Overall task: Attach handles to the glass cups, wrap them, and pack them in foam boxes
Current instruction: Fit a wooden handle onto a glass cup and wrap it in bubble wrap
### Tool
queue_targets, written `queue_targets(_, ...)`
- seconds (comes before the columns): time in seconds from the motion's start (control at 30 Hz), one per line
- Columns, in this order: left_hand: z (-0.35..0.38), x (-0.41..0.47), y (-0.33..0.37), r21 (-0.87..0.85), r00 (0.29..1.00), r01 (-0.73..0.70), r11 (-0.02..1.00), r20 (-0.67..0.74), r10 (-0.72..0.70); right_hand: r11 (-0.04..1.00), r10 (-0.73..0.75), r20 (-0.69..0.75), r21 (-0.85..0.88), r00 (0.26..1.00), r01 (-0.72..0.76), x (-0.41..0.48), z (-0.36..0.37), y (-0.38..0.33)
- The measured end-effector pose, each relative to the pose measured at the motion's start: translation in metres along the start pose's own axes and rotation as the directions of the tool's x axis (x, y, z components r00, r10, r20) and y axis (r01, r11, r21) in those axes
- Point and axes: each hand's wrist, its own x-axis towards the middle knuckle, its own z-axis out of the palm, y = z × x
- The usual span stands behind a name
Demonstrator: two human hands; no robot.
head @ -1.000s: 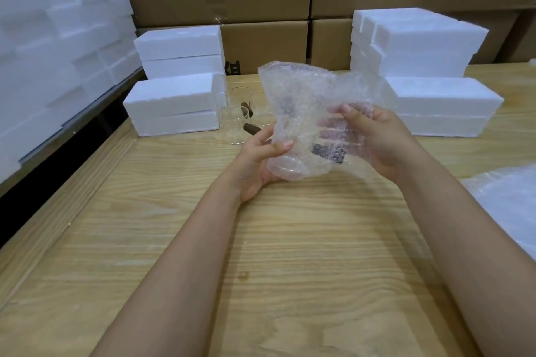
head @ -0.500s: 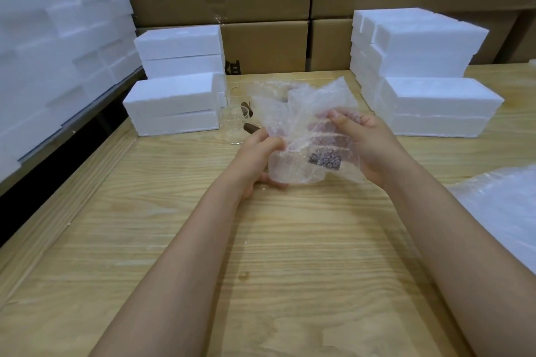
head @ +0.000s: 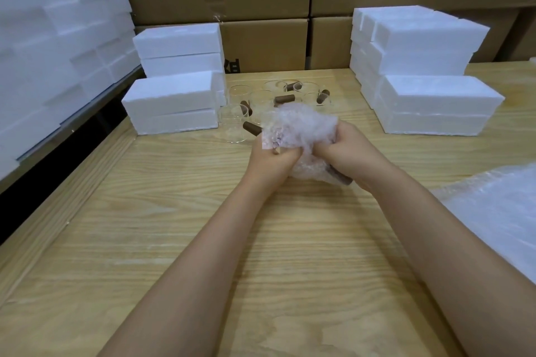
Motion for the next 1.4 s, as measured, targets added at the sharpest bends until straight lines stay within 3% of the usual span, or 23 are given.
queue_targets(0.13,0.005,-0.004,0.009,-0.106,0.989,-0.048,0.993,0.135,0.062,0.978,0.083,-0.114,-0.184,0.99,-0.103,0.003,0.003,0.003)
queue_targets(0.3,0.007,-0.002,0.013,-0.182,0.989,0.014,0.983,0.15,0.014,0.985,0.089,-0.08,-0.138,0.993,-0.1,0.0,0.001,-0.001)
queue_targets(0.4,0.006,0.001,0.01,-0.089,0.999,-0.017,0.996,0.042,0.021,0.994,0.087,0.074,-0.075,0.993,-0.081,-0.002,0.001,-0.005)
queue_targets(0.57,0.0,0.006,0.002,0.005,0.997,0.02,1.0,-0.077,-0.019,0.928,0.106,0.389,0.291,0.915,-0.231,-0.002,-0.011,-0.012)
queue_targets(0.63,0.001,0.005,0.006,0.053,0.994,0.03,0.998,-0.104,-0.025,0.928,0.123,0.35,0.29,0.929,-0.232,-0.001,-0.011,-0.011)
queue_targets(0.73,0.007,0.008,0.01,0.131,0.996,-0.033,0.991,-0.073,0.043,0.978,0.056,0.257,0.178,0.965,-0.104,-0.002,-0.002,-0.01)
queue_targets(0.93,0.001,-0.002,0.009,-0.011,0.978,-0.153,0.988,0.144,0.153,1.0,0.016,-0.031,-0.021,0.999,-0.016,-0.003,0.006,-0.009)
queue_targets(1.03,0.002,0.001,0.011,-0.183,0.972,-0.061,0.981,0.213,0.1,0.989,-0.003,-0.16,-0.144,0.987,-0.021,-0.001,0.007,-0.004)
queue_targets(1.1,0.003,0.003,0.01,-0.14,0.981,-0.004,0.99,0.193,0.031,0.985,-0.002,-0.207,-0.17,0.978,-0.034,-0.001,0.006,-0.002)
queue_targets(1.27,0.003,0.006,0.001,0.114,0.994,-0.009,0.993,0.113,-0.004,0.973,-0.043,-0.13,-0.23,0.991,0.012,-0.003,0.008,-0.009)
queue_targets(1.4,0.001,0.01,0.001,0.144,0.996,-0.042,0.989,-0.072,0.053,0.99,0.025,-0.064,-0.138,0.998,-0.033,-0.002,0.011,-0.015)
